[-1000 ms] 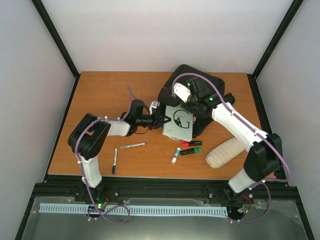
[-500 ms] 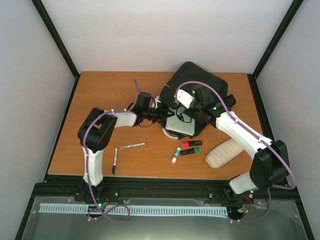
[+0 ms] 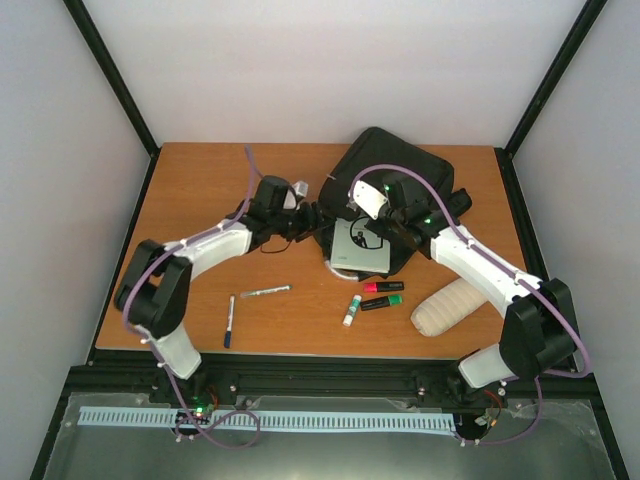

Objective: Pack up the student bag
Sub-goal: Place the book in the student bag.

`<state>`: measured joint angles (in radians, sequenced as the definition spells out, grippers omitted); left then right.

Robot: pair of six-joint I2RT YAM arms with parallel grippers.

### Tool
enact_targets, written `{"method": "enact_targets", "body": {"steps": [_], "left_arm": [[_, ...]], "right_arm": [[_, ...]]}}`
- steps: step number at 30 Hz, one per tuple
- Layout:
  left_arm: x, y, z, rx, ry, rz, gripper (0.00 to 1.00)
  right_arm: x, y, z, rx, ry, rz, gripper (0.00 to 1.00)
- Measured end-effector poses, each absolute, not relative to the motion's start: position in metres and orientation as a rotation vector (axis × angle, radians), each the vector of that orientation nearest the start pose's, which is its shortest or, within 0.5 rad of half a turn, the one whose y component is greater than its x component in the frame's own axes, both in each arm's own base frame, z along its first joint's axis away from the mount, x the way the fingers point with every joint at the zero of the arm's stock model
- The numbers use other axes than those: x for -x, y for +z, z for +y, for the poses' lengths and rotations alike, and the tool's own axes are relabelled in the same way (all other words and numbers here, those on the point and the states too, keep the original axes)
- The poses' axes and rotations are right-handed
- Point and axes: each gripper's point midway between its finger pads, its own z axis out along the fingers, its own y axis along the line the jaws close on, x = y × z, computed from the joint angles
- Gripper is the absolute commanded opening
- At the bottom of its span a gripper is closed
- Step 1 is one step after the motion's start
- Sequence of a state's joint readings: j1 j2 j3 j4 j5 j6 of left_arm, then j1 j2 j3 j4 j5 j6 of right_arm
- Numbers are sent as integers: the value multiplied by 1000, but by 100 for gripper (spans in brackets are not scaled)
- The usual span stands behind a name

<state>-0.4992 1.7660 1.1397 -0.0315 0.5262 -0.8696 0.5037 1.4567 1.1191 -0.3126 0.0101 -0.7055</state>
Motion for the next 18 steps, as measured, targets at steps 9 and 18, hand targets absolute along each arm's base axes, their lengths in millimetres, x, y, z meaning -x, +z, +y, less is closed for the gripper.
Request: {"method": "enact_targets", "body": {"steps": [9,18], "left_arm": [[-304,115,-297,107,-1216,2552,18],[-285,85,-303,119,-1216,2600,1]], "right_arm": [[-382,197,210,1249,-109,1841,3],[-380,194,212,1245,-85,1845,3]]}}
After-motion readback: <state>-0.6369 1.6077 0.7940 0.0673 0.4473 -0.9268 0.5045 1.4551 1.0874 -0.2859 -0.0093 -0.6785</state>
